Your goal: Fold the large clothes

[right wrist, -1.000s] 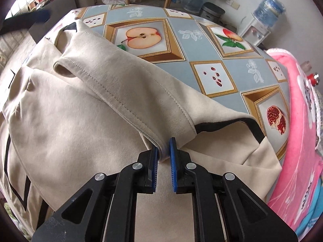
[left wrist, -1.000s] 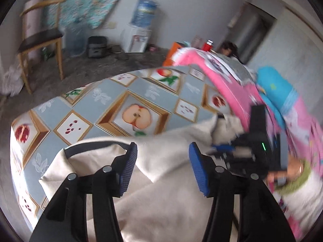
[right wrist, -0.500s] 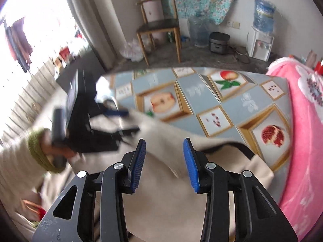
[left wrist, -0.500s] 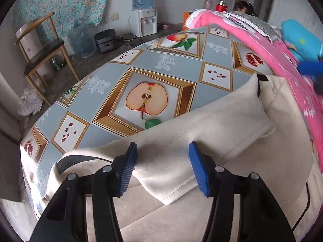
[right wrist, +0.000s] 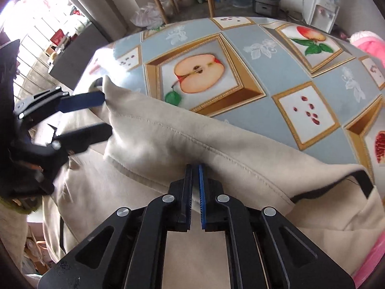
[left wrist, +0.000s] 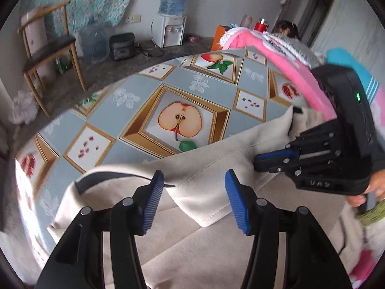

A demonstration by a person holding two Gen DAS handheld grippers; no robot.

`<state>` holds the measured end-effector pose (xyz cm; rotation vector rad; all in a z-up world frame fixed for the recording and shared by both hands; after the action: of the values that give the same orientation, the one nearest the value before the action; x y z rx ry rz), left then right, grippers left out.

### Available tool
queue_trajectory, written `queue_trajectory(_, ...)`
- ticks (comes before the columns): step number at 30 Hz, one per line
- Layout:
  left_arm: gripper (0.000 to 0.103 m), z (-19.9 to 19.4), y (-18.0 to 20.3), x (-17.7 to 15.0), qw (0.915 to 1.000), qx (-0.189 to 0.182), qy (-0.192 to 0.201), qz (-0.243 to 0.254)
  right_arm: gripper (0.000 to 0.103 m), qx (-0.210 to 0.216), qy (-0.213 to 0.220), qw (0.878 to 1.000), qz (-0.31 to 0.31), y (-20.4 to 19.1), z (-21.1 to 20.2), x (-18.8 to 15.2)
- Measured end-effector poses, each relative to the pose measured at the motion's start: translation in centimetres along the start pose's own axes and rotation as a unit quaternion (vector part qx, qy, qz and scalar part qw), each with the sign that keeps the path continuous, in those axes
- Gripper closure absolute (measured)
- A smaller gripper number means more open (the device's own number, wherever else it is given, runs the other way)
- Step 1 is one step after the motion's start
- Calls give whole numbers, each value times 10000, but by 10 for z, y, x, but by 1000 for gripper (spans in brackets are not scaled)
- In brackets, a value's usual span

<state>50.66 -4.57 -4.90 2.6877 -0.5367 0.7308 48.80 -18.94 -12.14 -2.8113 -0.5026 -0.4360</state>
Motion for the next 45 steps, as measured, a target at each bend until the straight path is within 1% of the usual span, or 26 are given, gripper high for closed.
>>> queue_trajectory(2,51,2,-5,0,9987,-277,-132,-406,87,49,198,9998,86,1,-16,1)
queue_trajectory(4,52,5,-9,-3,9961,-458,-262,-711,48,79,427,9982,405,10,-37,-1)
queue_trajectory(5,54,6,-10,-5,9944,-564,-315,-841,44,60,529,9967,613,19,-46,-4)
queue_trajectory(7,59,8,-9,-7,9909,-772,-423,-1016,44,200,551,9918,1131,38,-59,-15)
queue_trajectory(9,59,10,-8,-10,9901,-831,-480,-1026,44,525,381,9838,1669,57,-58,-28)
queue_trajectory(10,60,11,-7,-11,9899,-849,-508,-1013,44,655,255,9805,1836,68,-51,-32)
queue_trajectory(12,61,14,-2,-14,9897,-882,-609,-948,46,857,38,9771,1949,73,-43,-41)
queue_trajectory(14,65,18,1,-18,9915,-781,-670,-800,58,1086,-47,9764,1868,66,-33,-42)
queue_trajectory(15,70,21,4,-19,9937,-613,-686,-637,68,1146,-118,9766,1818,62,-27,-43)
queue_trajectory(17,87,26,4,-21,9969,-215,-676,-330,80,907,-155,9820,1650,57,-22,-44)
queue_trajectory(18,98,29,3,-22,9978,42,-655,-134,88,625,-97,9874,1449,55,-21,-40)
queue_trajectory(19,102,31,2,-22,9979,205,-608,32,89,383,-14,9911,1274,50,-25,-37)
queue_trajectory(22,102,33,-1,-19,9973,469,-457,338,90,-388,266,9957,800,48,-32,-24)
queue_trajectory(24,102,34,0,-18,9963,590,-418,455,90,-714,251,9956,543,47,-25,-21)
queue_trajectory(26,102,36,4,-20,9935,787,-401,714,90,-1008,95,9947,175,41,-13,-25)
queue_trajectory(28,102,35,7,-23,9902,930,-376,976,90,-1211,147,9924,-141,38,-15,-31)
queue_trajectory(31,102,32,9,-27,9869,991,-365,1218,89,-1155,72,9932,-113,35,-16,-45)
queue_trajectory(33,102,32,10,-29,9849,1005,-360,1364,87,-1169,124,9930,-84,35,-22,-52)
queue_trajectory(35,102,33,11,-28,9844,980,-368,1415,78,-1151,243,9930,42,36,-32,-53)
queue_trajectory(36,102,33,11,-28,9848,950,-374,1403,69,-1186,357,9922,111,35,-39,-51)
queue_trajectory(37,102,33,9,-27,9855,915,-377,1379,64,-1238,548,9906,185,35,-50,-49)
queue_trajectory(39,102,33,9,-27,9863,881,-364,1346,63,-1214,917,9879,307,37,-73,-46)
queue_trajectory(41,102,32,10,-29,9862,888,-339,1354,61,-1006,1189,9868,442,33,-89,-35)
queue_trajectory(42,102,32,11,-28,9863,895,-329,1348,66,-774,1263,9879,464,25,-89,-29)
queue_trajectory(43,102,33,11,-28,9865,903,-319,1325,75,-575,1293,9890,430,17,-85,-20)
queue_trajectory(45,102,32,11,-28,9873,914,-305,1266,85,-260,1275,9913,197,-3,-73,-7)
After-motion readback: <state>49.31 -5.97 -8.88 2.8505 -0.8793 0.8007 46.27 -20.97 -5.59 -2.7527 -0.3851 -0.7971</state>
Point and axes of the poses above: each gripper's, at about its wrist camera, not at the fingertips, and z roughly the way its jaws point, y to its right, x to its top, the point moved 7 cm from there along z, roughly the way its jaws point, and after that the axes turned 2 degrees about x, right-handed, at the moved point
